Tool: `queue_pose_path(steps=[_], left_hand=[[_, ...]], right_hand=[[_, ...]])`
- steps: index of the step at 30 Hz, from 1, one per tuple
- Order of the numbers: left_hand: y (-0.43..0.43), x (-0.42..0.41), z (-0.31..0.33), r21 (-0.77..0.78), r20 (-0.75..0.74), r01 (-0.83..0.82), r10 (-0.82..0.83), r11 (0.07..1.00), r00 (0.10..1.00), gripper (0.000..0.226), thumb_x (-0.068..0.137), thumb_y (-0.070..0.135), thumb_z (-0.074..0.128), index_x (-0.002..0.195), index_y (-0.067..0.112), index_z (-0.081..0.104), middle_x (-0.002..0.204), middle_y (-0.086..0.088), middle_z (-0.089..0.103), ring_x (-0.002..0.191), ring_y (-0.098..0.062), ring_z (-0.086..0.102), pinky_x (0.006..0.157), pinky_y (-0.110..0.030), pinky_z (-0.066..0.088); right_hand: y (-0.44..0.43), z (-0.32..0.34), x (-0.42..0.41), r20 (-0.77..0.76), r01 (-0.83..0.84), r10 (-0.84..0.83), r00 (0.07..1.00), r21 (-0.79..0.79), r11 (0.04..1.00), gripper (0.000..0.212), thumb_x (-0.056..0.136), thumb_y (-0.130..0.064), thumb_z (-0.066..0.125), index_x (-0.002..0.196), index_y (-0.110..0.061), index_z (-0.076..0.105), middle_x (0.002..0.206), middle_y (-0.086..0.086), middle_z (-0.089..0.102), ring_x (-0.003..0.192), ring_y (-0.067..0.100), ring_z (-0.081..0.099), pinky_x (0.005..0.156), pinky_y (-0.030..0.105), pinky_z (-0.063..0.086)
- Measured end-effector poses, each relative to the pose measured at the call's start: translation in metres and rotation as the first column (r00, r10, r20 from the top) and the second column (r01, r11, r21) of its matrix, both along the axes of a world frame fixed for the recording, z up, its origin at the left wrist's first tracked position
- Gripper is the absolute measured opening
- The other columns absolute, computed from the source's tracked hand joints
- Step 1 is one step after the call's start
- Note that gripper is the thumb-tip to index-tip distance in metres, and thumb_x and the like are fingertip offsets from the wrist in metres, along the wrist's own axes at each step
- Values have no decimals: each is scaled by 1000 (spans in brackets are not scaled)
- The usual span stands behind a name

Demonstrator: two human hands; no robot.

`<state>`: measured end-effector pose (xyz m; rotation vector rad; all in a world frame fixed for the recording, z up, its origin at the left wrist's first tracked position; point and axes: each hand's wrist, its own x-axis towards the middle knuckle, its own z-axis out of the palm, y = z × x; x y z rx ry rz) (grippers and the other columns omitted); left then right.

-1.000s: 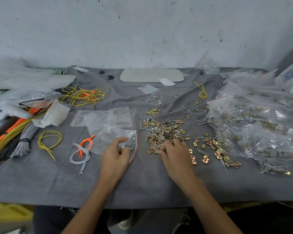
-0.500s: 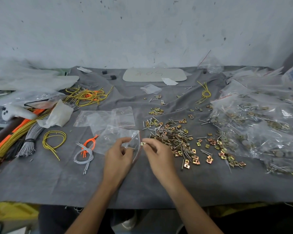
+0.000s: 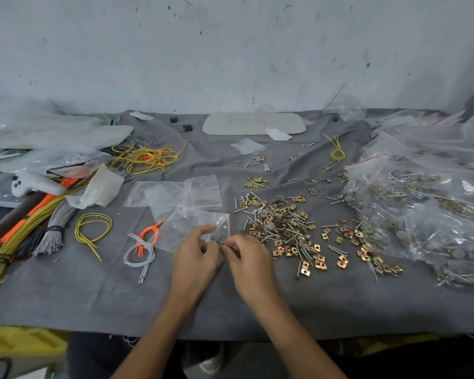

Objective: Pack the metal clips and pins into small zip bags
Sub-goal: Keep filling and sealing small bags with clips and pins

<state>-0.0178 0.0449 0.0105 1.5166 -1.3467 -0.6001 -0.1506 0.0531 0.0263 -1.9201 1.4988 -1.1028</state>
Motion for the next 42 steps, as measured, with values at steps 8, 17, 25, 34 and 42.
queue_pose_path(steps=[8,17,25,34,42], left_hand=[[-1,-1,-1,16,-16,-4,4,1000,1000,38,71,39,48,106,40,62,61,-8,64,57,-24,60,60,-43,51],[-2,0,-2,11,-20,-11,11,1000,1000,38,70,39,47,104,40,64,59,-9,62,52,-16,56,52,-32,44],[-2,0,-1,26,-15,-13,14,1000,1000,35,72,33,49,103,41,64,58,-9,62,52,-17,55,54,-37,46],[-2,-1,-1,18,-27,-6,6,1000,1000,37,71,36,48,105,43,62,58,-5,63,49,-11,52,52,-33,43],[-1,0,0,14,-15,1,-1,1000,1000,39,68,39,47,104,41,62,56,-2,64,48,-12,55,50,-35,47]], right_hand=[[2,1,-12,-182,62,-72,981,-62,996,11,97,-27,60,104,-24,68,102,-4,59,103,21,50,83,37,45],[2,-5,-53,-487,294,-313,816,-118,948,27,95,-54,54,107,-32,65,108,-4,58,101,20,45,90,35,39],[-6,-1,-39,-337,205,-248,908,-158,966,6,98,-25,59,95,-20,57,94,-5,62,87,22,48,82,37,39],[-10,1,-16,252,98,-90,964,-18,995,9,97,-24,64,103,-18,69,90,-11,66,86,8,63,79,33,52],[-3,-7,0,98,-16,13,995,25,1000,9,100,-26,57,108,-24,61,97,-7,72,90,14,67,77,39,53]])
